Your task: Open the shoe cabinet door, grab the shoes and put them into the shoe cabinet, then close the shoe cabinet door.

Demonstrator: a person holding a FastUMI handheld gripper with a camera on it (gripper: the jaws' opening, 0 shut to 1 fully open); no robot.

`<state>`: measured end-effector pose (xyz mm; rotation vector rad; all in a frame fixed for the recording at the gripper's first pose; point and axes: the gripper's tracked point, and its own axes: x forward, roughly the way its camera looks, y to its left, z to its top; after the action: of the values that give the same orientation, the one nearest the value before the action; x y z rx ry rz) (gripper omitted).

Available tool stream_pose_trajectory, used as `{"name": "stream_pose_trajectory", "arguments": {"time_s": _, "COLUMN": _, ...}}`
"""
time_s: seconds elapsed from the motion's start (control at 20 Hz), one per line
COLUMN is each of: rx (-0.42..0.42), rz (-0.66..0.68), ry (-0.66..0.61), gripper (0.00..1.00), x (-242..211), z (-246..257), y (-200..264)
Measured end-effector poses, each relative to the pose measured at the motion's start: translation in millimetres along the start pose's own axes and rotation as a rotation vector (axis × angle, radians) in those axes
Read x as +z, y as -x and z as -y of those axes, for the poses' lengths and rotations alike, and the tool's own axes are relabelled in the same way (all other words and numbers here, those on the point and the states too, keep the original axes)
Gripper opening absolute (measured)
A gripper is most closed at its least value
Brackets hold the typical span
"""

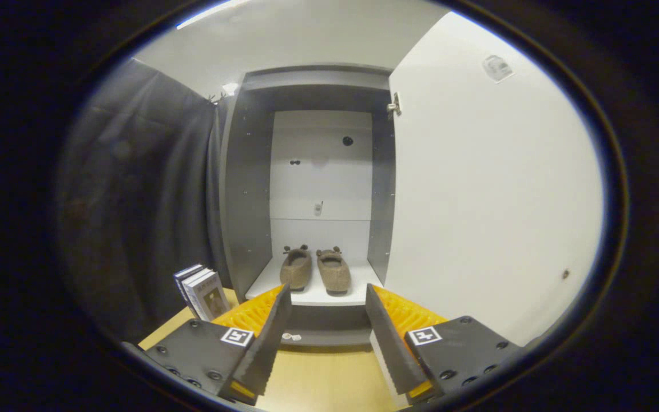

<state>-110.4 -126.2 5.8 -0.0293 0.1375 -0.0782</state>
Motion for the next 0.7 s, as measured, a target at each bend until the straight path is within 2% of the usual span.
{"name": "stream_pose_trajectory", "arguments": {"time_s": 0.15, "rx": 0.026, "rz": 0.019, "ry": -0.01, "gripper": 0.92, "x": 10.8, "z": 10.3, "y": 35.3}}
{"name": "stream_pose_trajectory", "arguments": {"time_s": 0.5, "rx": 0.01, "rz": 0.035, "ry": -0.006, "gripper": 0.92, "x": 12.1, "z": 62.0, "y": 109.6}}
{"name": "stream_pose_trajectory", "arguments": {"time_s": 0.7, "rx": -0.013, "rz": 0.018, "ry": 0.007, "gripper": 0.92, "x": 4.2, "z": 103.9, "y": 130.6}}
